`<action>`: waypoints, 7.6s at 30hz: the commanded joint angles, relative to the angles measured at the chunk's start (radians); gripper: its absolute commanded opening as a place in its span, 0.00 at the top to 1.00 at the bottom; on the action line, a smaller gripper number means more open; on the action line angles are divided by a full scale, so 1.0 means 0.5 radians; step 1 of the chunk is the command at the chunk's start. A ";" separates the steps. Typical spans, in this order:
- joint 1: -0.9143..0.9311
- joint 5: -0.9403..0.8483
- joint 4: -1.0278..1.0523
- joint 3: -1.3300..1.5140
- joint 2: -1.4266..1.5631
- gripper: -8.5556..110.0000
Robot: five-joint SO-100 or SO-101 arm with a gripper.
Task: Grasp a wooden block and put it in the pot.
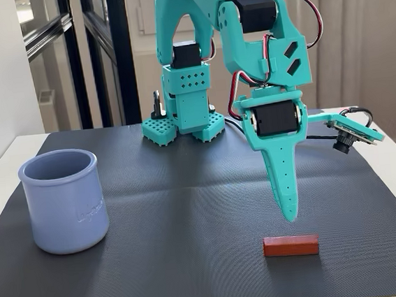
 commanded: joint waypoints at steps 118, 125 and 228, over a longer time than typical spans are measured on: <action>1.629 0.325 0.028 0.764 1.387 0.92; 1.586 0.178 0.025 0.764 1.396 0.82; 0.770 -0.727 -0.009 3.102 4.215 0.92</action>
